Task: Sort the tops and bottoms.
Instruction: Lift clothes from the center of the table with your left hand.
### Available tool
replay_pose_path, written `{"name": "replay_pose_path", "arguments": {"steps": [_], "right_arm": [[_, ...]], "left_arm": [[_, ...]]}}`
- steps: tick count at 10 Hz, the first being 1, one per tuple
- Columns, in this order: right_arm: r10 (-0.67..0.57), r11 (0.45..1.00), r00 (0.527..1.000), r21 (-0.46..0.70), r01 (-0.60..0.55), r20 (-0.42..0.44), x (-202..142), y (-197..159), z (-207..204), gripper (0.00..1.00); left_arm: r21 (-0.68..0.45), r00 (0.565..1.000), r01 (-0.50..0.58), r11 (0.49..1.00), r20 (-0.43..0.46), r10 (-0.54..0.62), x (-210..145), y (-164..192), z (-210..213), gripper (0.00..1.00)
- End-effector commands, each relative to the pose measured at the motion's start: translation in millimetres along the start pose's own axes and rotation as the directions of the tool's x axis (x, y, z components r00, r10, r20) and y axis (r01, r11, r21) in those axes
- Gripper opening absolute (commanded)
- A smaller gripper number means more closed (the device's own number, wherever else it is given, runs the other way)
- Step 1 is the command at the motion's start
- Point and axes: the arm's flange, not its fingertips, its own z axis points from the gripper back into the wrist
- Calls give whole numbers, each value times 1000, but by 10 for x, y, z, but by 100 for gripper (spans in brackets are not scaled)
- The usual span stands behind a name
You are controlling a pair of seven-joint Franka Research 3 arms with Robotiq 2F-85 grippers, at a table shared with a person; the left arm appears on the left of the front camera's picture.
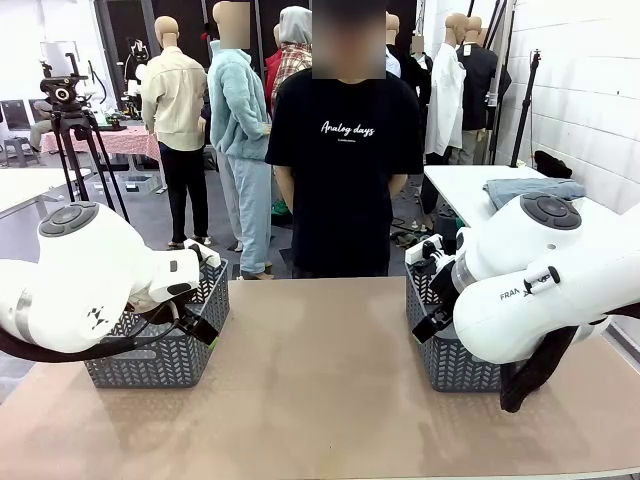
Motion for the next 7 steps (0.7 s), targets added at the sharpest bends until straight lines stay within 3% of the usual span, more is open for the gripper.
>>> {"name": "replay_pose_path", "arguments": {"steps": [1, 7], "right_arm": [[-1, 1000, 1000, 0, 1, 0, -1, -1, 0, 100], [-1, 1000, 1000, 0, 1, 0, -1, -1, 0, 100]], "left_arm": [[1, 1000, -3, 1000, 0, 3, -4, 15, 0, 100], [1, 1000, -3, 1000, 0, 3, -4, 15, 0, 100]]}}
